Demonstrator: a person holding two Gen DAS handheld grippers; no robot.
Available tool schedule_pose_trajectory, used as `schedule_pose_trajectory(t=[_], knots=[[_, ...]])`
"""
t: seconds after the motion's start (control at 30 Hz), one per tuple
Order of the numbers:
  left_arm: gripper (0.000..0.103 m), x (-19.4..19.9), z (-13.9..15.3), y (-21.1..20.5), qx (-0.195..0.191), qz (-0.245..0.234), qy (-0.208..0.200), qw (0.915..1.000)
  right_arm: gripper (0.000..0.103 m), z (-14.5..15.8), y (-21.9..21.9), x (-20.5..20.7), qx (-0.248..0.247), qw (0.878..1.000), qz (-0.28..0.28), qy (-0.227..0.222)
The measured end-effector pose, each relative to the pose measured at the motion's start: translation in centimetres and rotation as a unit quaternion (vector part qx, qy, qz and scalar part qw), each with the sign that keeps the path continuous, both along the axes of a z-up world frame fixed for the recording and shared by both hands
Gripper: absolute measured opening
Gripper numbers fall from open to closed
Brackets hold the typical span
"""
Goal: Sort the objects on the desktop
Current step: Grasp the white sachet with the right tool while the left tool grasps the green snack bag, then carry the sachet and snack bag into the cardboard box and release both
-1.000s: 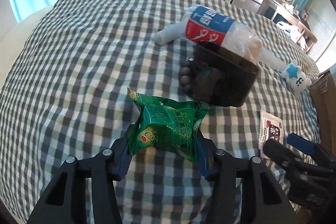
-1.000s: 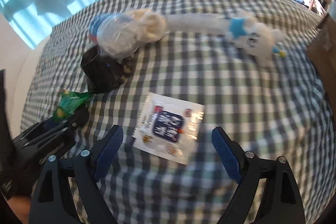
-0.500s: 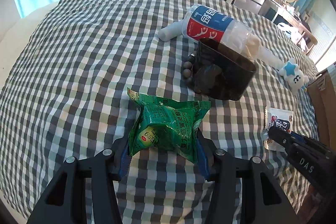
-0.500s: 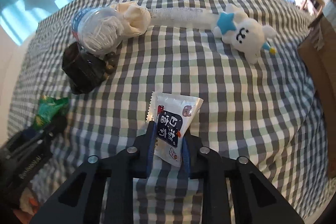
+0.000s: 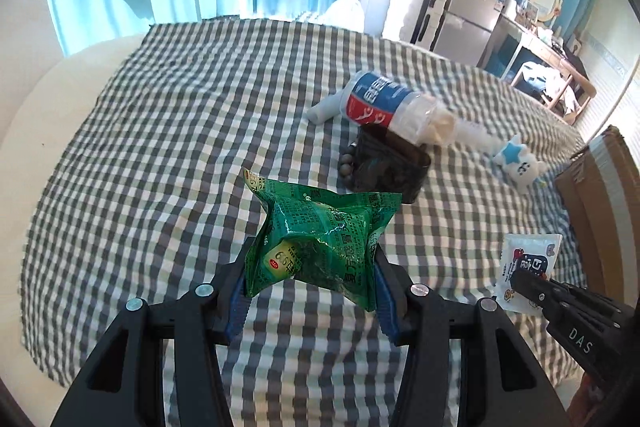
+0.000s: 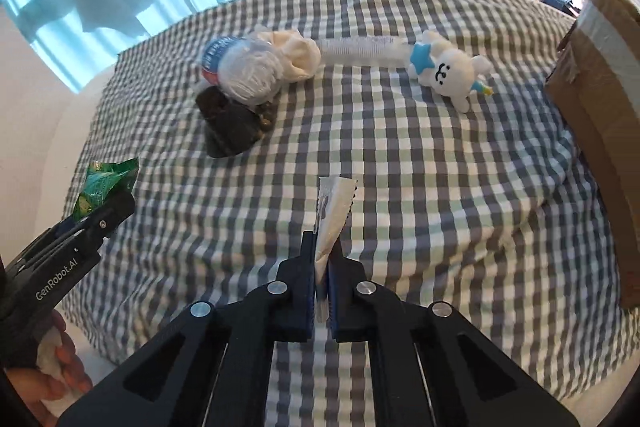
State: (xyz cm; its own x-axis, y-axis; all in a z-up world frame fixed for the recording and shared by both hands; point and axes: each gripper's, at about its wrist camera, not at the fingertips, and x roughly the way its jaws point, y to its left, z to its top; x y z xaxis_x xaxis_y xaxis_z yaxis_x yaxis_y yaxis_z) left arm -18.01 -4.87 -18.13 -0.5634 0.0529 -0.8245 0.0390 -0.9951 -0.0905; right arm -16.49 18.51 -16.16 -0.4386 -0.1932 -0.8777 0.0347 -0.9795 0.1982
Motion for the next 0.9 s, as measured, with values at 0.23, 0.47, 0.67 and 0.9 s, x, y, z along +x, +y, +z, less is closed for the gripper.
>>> schedule_pose_trajectory(t=[0.23, 0.47, 0.67, 0.9], knots=[[0.053, 2.2, 3.6, 0.6, -0.005, -0.007, 0.027, 0.9996, 0.005, 3.2, -1.7, 1.2, -0.023, 0.999, 0.004, 0.028], [0.053, 4.2, 8.3, 3.1, -0.015, -0.043, 0.064, 0.9969, 0.005, 8.9, 0.7, 3.5, -0.033, 0.996, 0.013, 0.085], [0.053, 4.8, 13.3, 7.6, -0.012, -0.088, 0.1, 0.991, 0.005, 14.7, 5.7, 5.8, 0.001, 0.991, 0.009, 0.137], [0.053, 4.6, 16.8, 17.2, 0.002, -0.168, 0.129, 0.9774, 0.005, 18.4, 14.3, 6.7, 0.011, 0.989, -0.014, 0.147]])
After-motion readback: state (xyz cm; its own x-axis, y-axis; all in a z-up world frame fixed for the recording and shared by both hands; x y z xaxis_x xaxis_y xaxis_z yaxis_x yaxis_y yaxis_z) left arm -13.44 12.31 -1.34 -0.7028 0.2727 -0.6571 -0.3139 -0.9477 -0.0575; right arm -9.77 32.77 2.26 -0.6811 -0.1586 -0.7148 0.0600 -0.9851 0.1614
